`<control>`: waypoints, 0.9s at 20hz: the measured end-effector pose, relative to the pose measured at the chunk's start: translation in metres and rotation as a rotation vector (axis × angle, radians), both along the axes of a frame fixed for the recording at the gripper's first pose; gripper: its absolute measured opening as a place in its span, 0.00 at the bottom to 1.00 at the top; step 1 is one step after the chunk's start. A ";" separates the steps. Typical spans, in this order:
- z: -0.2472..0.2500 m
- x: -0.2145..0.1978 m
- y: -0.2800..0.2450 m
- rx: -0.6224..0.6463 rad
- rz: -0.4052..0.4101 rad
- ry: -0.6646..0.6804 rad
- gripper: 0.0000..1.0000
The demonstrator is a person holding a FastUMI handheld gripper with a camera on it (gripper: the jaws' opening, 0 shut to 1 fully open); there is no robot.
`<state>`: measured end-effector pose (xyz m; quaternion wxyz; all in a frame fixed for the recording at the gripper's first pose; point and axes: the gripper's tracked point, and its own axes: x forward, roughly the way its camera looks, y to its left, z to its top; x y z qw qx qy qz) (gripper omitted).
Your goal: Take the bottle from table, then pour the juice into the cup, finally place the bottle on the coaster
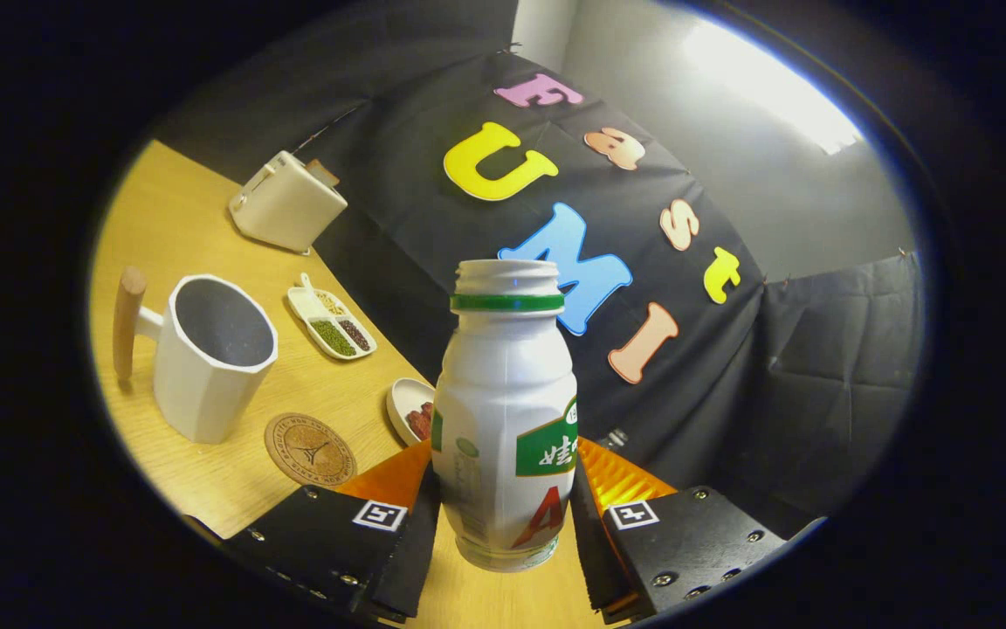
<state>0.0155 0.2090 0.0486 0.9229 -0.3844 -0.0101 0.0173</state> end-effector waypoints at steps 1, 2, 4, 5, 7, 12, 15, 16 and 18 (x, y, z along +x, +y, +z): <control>0.003 0.001 0.002 -0.039 -0.004 -0.011 0.69; 0.005 0.001 0.003 -0.073 -0.005 -0.020 0.69; 0.006 -0.001 0.007 -0.129 -0.003 -0.031 0.69; 0.007 -0.002 0.009 -0.155 -0.005 -0.037 0.69; 0.008 -0.004 0.012 -0.210 -0.008 -0.050 0.69; 0.012 0.005 0.021 -0.329 -0.016 -0.071 0.69; 0.014 0.003 0.024 -0.403 -0.022 -0.091 0.69; 0.014 0.002 0.028 -0.426 -0.021 -0.097 0.69; 0.015 0.002 0.032 -0.463 -0.016 -0.105 0.69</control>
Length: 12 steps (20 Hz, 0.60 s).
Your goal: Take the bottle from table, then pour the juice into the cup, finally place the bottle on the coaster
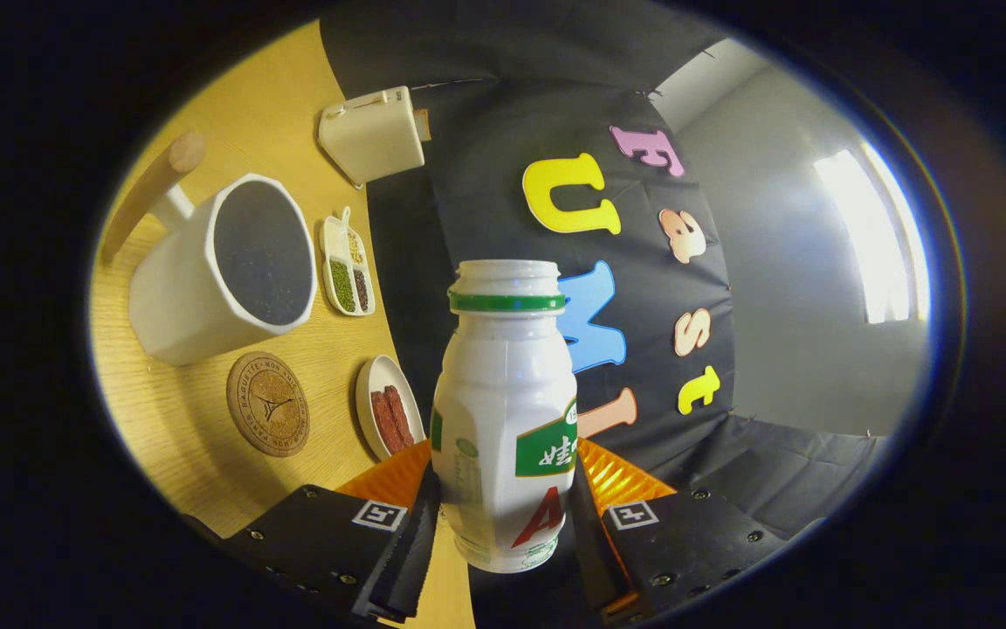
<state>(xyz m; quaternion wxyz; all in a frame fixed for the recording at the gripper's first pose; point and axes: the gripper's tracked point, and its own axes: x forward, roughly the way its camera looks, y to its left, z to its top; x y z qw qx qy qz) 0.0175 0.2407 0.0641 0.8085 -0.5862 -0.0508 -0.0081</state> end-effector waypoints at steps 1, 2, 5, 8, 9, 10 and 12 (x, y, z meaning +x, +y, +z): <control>0.000 0.000 0.002 -0.011 0.003 -0.001 0.69; -0.001 0.001 0.004 -0.019 0.006 0.000 0.69; 0.000 0.001 0.009 -0.044 0.009 0.000 0.69; 0.001 0.003 0.012 -0.094 0.006 -0.009 0.69; 0.001 0.003 0.012 -0.110 0.005 -0.011 0.69; 0.000 0.006 0.012 -0.124 0.005 -0.012 0.69; 0.000 0.006 0.013 -0.146 0.003 -0.015 0.69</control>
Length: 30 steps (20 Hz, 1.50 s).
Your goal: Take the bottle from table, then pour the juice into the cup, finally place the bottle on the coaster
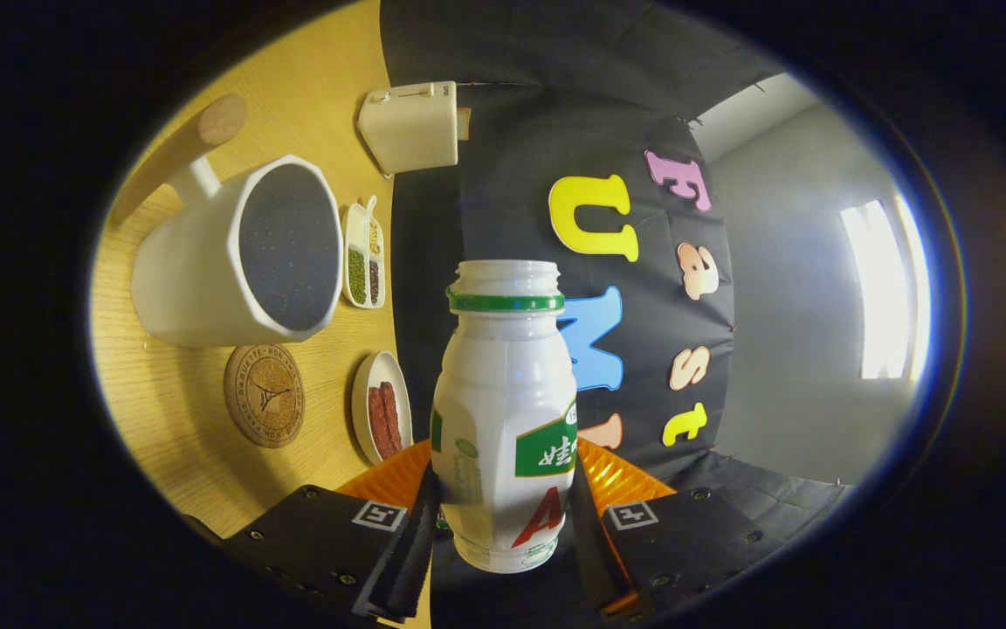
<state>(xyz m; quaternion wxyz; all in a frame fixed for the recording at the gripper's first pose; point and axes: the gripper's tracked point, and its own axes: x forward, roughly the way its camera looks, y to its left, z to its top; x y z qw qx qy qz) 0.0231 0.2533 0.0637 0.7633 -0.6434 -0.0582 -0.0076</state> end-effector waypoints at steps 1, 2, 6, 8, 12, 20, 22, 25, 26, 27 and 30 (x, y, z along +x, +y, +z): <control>0.000 -0.001 0.000 -0.009 0.000 -0.002 0.69; -0.001 -0.001 0.001 -0.017 0.000 -0.004 0.69; 0.003 -0.002 0.002 -0.052 0.000 -0.015 0.69; 0.003 -0.001 0.001 -0.070 -0.001 -0.021 0.69; 0.005 -0.001 0.001 -0.096 -0.002 -0.029 0.69; 0.007 -0.001 0.001 -0.138 0.000 -0.048 0.69; 0.007 -0.001 0.001 -0.138 0.000 -0.050 0.69; 0.007 -0.001 0.001 -0.139 0.002 -0.053 0.69; 0.007 -0.001 0.002 -0.140 0.001 -0.054 0.69; 0.008 -0.001 0.002 -0.143 0.002 -0.057 0.69; 0.009 -0.001 0.002 -0.149 0.003 -0.063 0.69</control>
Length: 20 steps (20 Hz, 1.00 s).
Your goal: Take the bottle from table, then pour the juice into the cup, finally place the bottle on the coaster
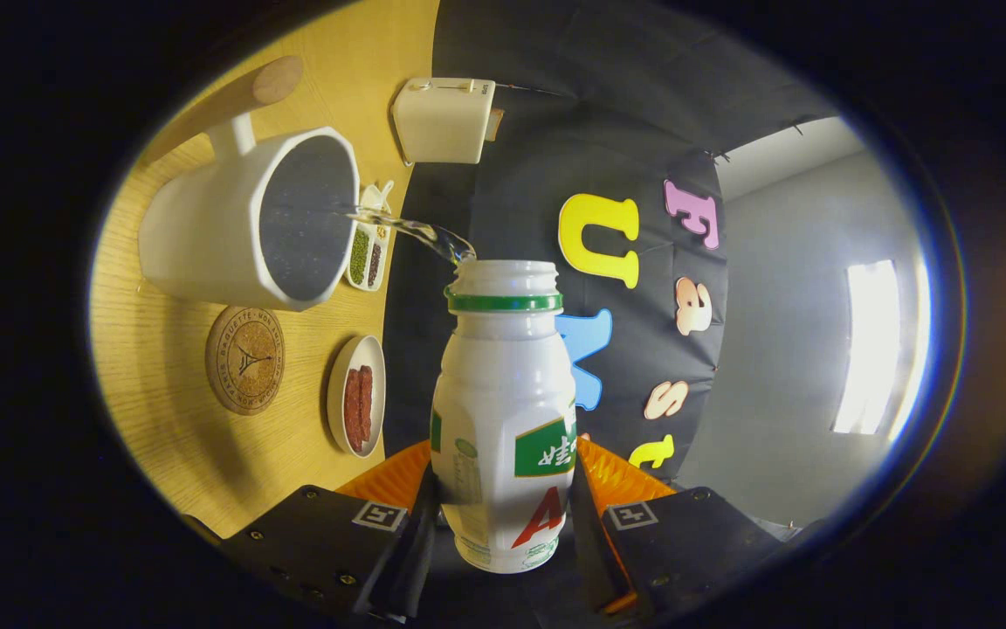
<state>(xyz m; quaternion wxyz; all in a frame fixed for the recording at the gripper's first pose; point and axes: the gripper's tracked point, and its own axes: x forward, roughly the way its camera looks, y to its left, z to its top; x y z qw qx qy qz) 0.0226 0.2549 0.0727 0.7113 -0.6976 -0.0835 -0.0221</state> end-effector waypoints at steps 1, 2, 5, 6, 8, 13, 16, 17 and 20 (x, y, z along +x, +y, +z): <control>0.000 0.001 -0.001 -0.001 0.000 -0.002 0.69; 0.000 0.000 -0.001 -0.003 0.000 -0.004 0.69; 0.001 0.001 0.000 -0.010 0.001 -0.009 0.69; 0.001 0.000 -0.001 -0.012 0.001 -0.010 0.69; 0.002 0.001 0.000 -0.014 0.002 -0.013 0.69; 0.003 0.001 -0.001 -0.017 -0.002 -0.014 0.69; 0.004 0.000 -0.001 -0.024 -0.003 -0.017 0.69; 0.004 0.001 -0.001 -0.026 -0.004 -0.018 0.69; 0.005 0.000 -0.001 -0.032 -0.004 -0.023 0.69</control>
